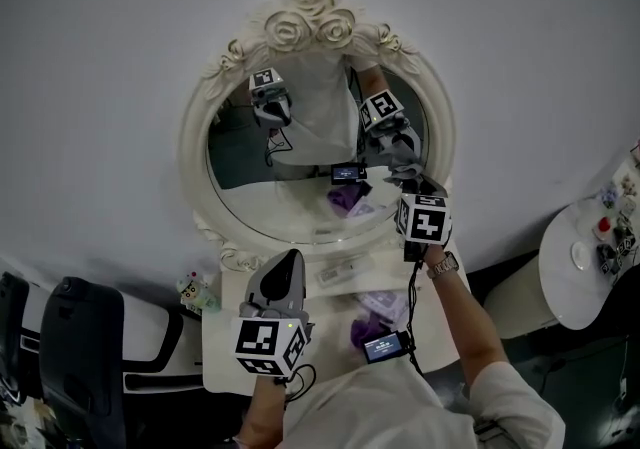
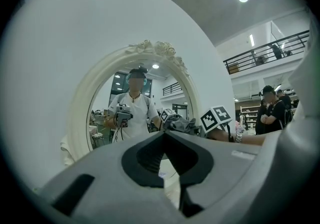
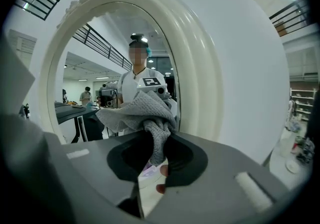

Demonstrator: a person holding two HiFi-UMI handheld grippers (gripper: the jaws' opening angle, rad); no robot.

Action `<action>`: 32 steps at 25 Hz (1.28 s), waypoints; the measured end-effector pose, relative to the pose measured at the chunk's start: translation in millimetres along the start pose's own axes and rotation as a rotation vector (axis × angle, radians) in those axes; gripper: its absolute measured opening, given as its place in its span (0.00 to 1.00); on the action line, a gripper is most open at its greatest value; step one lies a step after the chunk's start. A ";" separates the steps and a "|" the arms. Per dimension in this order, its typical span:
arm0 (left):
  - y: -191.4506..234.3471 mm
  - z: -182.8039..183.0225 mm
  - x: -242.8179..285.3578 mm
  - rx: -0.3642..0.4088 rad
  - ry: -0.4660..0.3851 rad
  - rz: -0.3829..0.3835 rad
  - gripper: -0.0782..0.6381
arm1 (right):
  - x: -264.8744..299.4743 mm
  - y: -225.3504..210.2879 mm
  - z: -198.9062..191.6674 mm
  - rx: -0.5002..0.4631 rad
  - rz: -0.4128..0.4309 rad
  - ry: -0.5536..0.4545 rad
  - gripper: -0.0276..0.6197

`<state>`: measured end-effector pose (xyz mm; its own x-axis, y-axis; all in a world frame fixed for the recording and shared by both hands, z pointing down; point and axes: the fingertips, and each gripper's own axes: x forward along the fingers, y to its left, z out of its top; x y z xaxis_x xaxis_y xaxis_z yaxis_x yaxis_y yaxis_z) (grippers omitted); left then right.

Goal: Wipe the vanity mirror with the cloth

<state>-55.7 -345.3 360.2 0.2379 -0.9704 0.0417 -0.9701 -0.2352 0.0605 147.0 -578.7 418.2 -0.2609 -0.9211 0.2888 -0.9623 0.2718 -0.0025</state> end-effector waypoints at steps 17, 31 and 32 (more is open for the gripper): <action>99.8 8.6 -72.9 0.018 -0.006 0.103 0.11 | -14.3 253.8 -27.2 -0.062 0.319 0.017 0.15; 140.4 -1.7 -121.8 0.016 0.016 0.219 0.11 | 0.6 365.1 -39.4 -0.111 0.455 0.054 0.15; 137.8 -2.4 -120.4 0.015 0.017 0.216 0.11 | 0.8 360.3 -39.7 -0.109 0.450 0.053 0.15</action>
<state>-218.0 -260.8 365.8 0.0250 -0.9973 0.0694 -0.9992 -0.0227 0.0333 -196.9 -470.5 455.5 -0.6440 -0.6898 0.3310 -0.7397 0.6718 -0.0390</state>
